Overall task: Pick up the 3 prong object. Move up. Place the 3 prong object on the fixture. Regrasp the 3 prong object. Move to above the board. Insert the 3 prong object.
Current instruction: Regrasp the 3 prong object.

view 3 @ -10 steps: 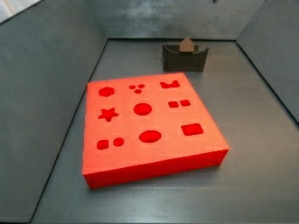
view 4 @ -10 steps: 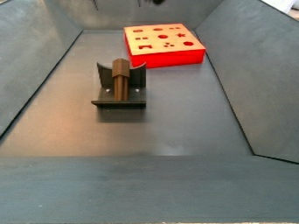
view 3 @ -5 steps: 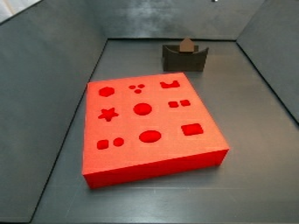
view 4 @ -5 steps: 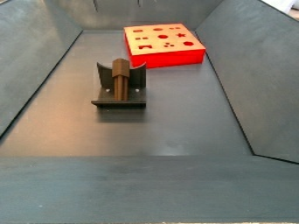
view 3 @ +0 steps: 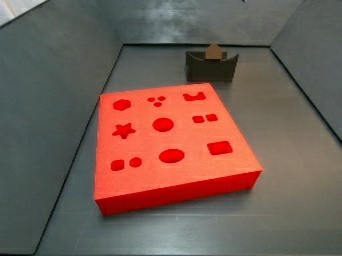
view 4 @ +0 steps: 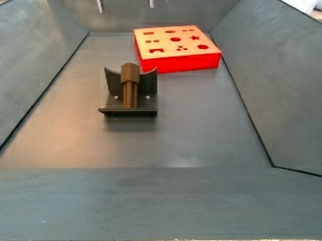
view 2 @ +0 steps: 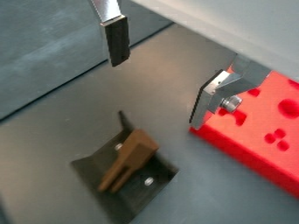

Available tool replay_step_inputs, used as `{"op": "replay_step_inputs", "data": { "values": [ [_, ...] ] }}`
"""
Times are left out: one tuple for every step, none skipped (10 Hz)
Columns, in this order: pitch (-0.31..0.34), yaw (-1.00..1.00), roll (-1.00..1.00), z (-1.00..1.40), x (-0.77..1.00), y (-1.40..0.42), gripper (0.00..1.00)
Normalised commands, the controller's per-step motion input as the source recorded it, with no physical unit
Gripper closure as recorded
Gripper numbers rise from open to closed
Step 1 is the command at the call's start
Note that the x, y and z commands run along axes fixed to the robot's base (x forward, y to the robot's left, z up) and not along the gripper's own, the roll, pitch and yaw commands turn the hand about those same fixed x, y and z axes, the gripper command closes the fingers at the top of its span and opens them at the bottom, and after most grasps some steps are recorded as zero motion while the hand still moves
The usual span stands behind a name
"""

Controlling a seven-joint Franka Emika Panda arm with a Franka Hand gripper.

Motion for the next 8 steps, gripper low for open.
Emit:
{"op": "replay_step_inputs", "data": {
  "values": [
    [0.051,0.01,1.00,0.01,0.01,-0.02,0.00],
    [0.056,0.01,1.00,0.00,0.03,-0.02,0.00],
    [0.066,0.02,1.00,-0.02,0.05,-0.02,0.00],
    [0.076,0.02,1.00,-0.02,0.06,-0.03,0.00],
    [0.093,0.03,1.00,-0.02,0.07,-0.03,0.00],
    [0.102,0.03,1.00,-0.02,0.08,-0.03,0.00],
    [0.128,0.05,1.00,-0.03,0.10,-0.03,0.00],
    [0.142,0.05,1.00,-0.02,0.11,-0.04,0.00]
  ]
}}
